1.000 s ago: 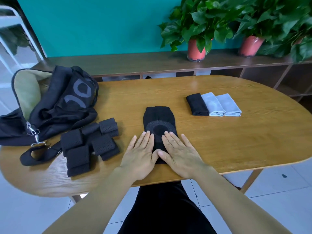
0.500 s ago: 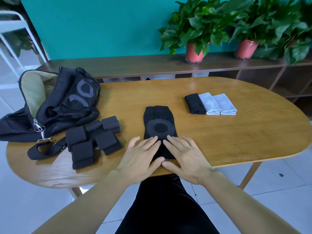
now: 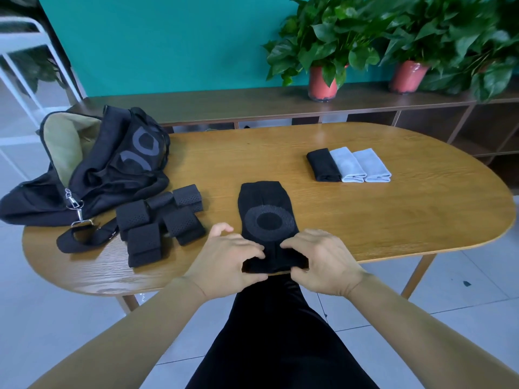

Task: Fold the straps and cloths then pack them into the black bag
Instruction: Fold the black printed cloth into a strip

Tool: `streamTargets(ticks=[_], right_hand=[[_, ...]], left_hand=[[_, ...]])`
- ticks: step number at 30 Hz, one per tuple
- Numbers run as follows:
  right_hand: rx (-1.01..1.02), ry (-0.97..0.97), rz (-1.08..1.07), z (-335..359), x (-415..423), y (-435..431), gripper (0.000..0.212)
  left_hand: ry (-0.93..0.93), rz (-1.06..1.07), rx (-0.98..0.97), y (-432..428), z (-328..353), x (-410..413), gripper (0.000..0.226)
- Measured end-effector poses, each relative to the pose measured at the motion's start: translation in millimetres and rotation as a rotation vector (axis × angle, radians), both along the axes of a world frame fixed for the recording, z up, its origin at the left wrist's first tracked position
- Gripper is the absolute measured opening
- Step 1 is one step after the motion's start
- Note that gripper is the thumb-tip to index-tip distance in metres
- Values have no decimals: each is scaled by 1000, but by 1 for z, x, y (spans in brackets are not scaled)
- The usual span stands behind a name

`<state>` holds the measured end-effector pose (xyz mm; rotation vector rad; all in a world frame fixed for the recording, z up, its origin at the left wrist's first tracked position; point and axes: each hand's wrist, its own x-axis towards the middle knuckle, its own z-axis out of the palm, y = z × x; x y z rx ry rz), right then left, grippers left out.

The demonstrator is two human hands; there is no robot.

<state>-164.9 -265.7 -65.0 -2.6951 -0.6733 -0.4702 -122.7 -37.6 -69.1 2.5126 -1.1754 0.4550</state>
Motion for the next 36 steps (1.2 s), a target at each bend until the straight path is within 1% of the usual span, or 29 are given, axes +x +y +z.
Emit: streamTargets(ticks=[1,3,6,8,12,15,18,20,23,26,27,28,30,31,33,36], right_hand=[[67,32,-43,2,1,1,37],[209,129,-162,6,5,2,33],[328,201,-290,6,16,7,27],[332,209,-359,7,23,11,26],[272,260,-449,10,32,18,42],[225,275,-502,9,34,18,47],[249,281,-527,6,35,18,46],[217,268,-532,6,35,18,42],[138,152,-510,1,33,18,31],[86,-101,-393,-11,31,18,19],[78,-169,-350,-13,29,17,17],[66,-209,-301,-14,28,16,21],[10,-230,-177,-15,24,14,29],[-27,-226,-125,-16,22,12,29],[-91,-186,-73,-20,21,6,29],[-138,-99,-59,-22,18,-2,35]], left_hand=[[39,43,-49,0,1,1,43],[183,167,-131,-3,3,3,45],[282,348,-196,-12,6,10,47],[303,435,-191,-18,9,13,51],[309,564,-134,-28,9,20,49],[347,629,-165,-32,12,19,24],[319,677,-140,-33,11,18,35],[314,698,-111,-33,10,18,37],[294,677,-144,-31,9,20,35],[119,531,-178,-31,7,17,20],[61,461,-173,-33,8,15,16],[13,395,-156,-35,9,11,18],[-46,297,-92,-39,9,2,25],[-50,272,-41,-40,8,-3,29],[6,279,89,-39,4,-10,35],[63,296,206,-33,0,-10,46]])
